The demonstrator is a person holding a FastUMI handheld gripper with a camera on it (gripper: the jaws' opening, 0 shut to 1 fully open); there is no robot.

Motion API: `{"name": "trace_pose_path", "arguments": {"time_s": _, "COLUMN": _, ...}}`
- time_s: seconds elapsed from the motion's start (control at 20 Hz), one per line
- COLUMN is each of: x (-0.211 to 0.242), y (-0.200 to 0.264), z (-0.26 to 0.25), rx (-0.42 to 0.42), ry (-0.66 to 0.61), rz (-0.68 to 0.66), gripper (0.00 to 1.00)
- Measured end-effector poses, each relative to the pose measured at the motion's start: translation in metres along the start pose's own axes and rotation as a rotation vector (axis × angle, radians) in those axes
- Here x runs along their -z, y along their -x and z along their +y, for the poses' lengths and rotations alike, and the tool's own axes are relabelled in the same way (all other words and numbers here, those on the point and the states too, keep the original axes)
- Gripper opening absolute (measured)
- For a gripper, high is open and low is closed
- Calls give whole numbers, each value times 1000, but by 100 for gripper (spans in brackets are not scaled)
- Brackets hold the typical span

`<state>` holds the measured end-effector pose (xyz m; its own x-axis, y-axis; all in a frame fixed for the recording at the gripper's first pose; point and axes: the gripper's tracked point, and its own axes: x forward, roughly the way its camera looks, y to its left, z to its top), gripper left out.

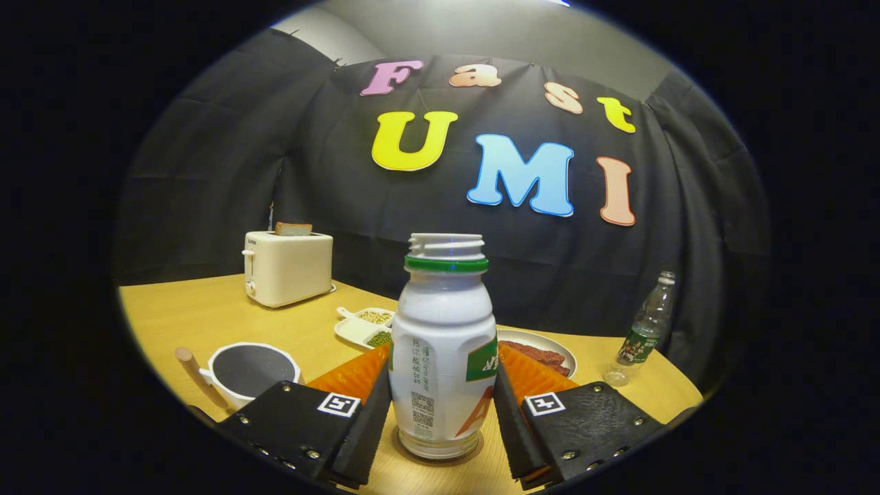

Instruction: Take the bottle from table, then pour the juice into the cup, finally place the bottle on the coaster

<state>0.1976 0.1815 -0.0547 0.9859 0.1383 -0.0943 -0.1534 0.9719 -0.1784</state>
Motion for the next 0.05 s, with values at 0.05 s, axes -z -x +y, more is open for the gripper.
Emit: {"name": "trace_pose_path", "arguments": {"time_s": 0.05, "x": 5, "y": -3, "z": 0, "rx": -2, "ry": -8, "rz": 6, "gripper": 73}}
